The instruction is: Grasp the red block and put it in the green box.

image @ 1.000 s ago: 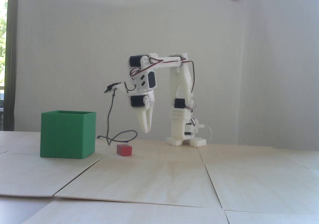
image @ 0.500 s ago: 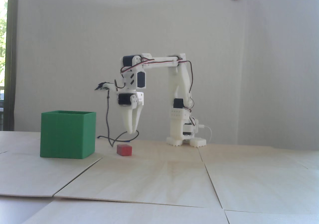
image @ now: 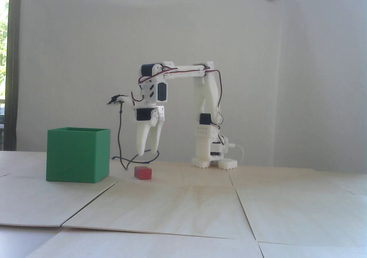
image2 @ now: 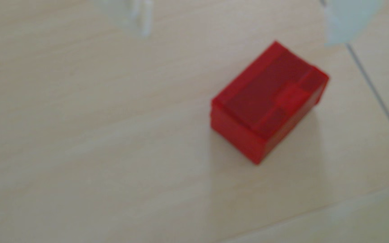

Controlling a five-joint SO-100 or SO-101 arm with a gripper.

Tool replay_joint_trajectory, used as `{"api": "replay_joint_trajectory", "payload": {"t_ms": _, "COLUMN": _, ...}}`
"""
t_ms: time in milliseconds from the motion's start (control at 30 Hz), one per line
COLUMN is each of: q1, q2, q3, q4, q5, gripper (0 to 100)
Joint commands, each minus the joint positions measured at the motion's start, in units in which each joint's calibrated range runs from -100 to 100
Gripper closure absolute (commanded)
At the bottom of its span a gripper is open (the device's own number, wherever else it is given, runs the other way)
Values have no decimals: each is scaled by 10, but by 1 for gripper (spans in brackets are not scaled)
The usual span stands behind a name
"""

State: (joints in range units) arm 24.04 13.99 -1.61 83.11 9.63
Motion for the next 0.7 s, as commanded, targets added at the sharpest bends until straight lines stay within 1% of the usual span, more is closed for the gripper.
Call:
{"api": "replay_joint_trajectory", "payload": {"t_ms": 0, "q1": 15, "q2": -1, "q3": -32, "q4": -6, "q5": 3, "gripper": 70}}
{"api": "replay_joint_trajectory", "payload": {"t_ms": 67, "q1": 15, "q2": 0, "q3": -32, "q4": -8, "q5": 3, "gripper": 69}}
{"api": "replay_joint_trajectory", "payload": {"t_ms": 167, "q1": 16, "q2": 0, "q3": -31, "q4": -8, "q5": 4, "gripper": 61}}
{"api": "replay_joint_trajectory", "payload": {"t_ms": 200, "q1": 16, "q2": 0, "q3": -31, "q4": -8, "q5": 10, "gripper": 59}}
{"api": "replay_joint_trajectory", "payload": {"t_ms": 267, "q1": 12, "q2": 1, "q3": -31, "q4": -8, "q5": 49, "gripper": 56}}
{"api": "replay_joint_trajectory", "payload": {"t_ms": 400, "q1": 10, "q2": 14, "q3": -20, "q4": -9, "q5": 83, "gripper": 55}}
{"api": "replay_joint_trajectory", "payload": {"t_ms": 667, "q1": 12, "q2": 89, "q3": -26, "q4": -19, "q5": 85, "gripper": 55}}
